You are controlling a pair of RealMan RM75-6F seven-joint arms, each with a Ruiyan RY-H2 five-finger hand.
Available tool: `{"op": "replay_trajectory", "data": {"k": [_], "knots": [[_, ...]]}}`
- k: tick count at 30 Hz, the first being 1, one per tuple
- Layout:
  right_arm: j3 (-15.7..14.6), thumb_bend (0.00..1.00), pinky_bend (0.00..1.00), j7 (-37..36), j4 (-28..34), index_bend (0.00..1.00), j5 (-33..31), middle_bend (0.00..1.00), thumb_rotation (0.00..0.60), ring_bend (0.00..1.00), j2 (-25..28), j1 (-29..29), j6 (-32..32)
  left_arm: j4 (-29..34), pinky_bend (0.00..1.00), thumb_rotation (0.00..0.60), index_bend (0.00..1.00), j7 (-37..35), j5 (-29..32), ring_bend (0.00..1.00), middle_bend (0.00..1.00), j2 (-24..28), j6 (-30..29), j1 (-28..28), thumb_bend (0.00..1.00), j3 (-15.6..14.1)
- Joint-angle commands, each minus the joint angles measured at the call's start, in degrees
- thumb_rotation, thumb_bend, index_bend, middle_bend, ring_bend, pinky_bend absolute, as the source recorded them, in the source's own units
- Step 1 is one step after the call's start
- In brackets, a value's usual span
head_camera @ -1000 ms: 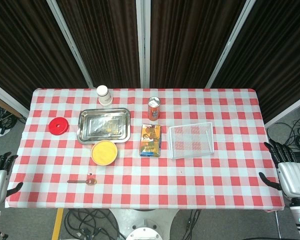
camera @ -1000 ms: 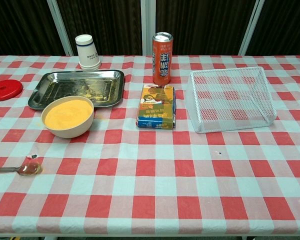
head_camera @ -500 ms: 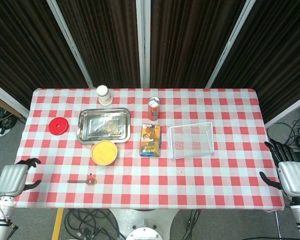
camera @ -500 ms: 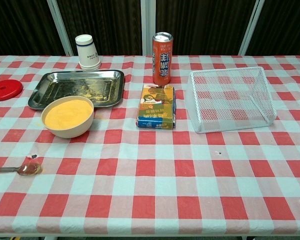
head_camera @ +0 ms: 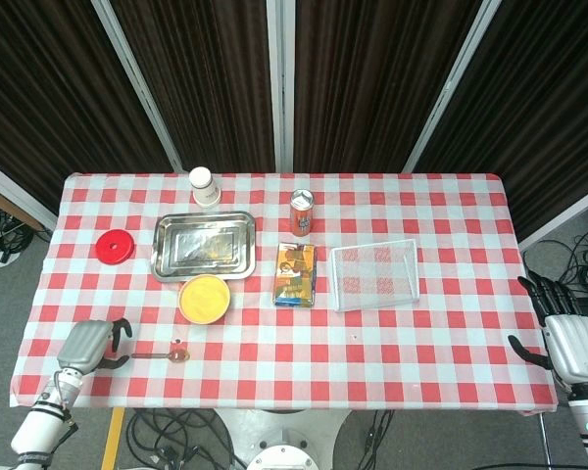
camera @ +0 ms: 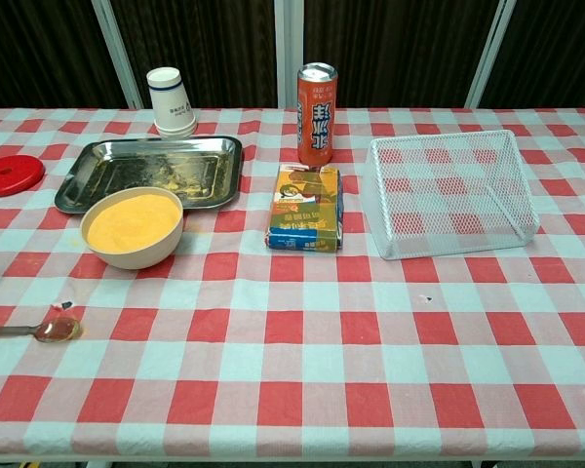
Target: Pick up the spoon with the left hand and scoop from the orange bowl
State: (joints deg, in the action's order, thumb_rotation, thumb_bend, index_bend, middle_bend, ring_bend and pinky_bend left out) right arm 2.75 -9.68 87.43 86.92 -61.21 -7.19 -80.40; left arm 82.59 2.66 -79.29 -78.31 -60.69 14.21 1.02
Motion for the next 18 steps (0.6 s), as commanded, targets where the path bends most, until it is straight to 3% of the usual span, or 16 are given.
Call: {"op": "replay_trajectory", "data": {"k": [1, 18], "knots": [[-0.03, 0.21, 0.0, 0.06, 0.05, 0.0, -0.08, 0.02, 0.6, 0.0, 0.05, 0.03, 0.04, -0.07, 0.93, 0.6, 0.52, 1.19, 1.61, 0.82, 0.79, -1.31, 1.4, 0.81, 0.23, -0.06], [0.0, 0.21, 0.0, -0.23, -0.31, 0.0, -0.62, 0.02, 0.6, 0.0, 0.09, -0.07, 0.52, 0.47, 0.94, 0.6, 0.58, 6.17, 4.15, 0.86, 0.84, -5.13, 2.61, 2.52, 0.27, -1.28]]}}
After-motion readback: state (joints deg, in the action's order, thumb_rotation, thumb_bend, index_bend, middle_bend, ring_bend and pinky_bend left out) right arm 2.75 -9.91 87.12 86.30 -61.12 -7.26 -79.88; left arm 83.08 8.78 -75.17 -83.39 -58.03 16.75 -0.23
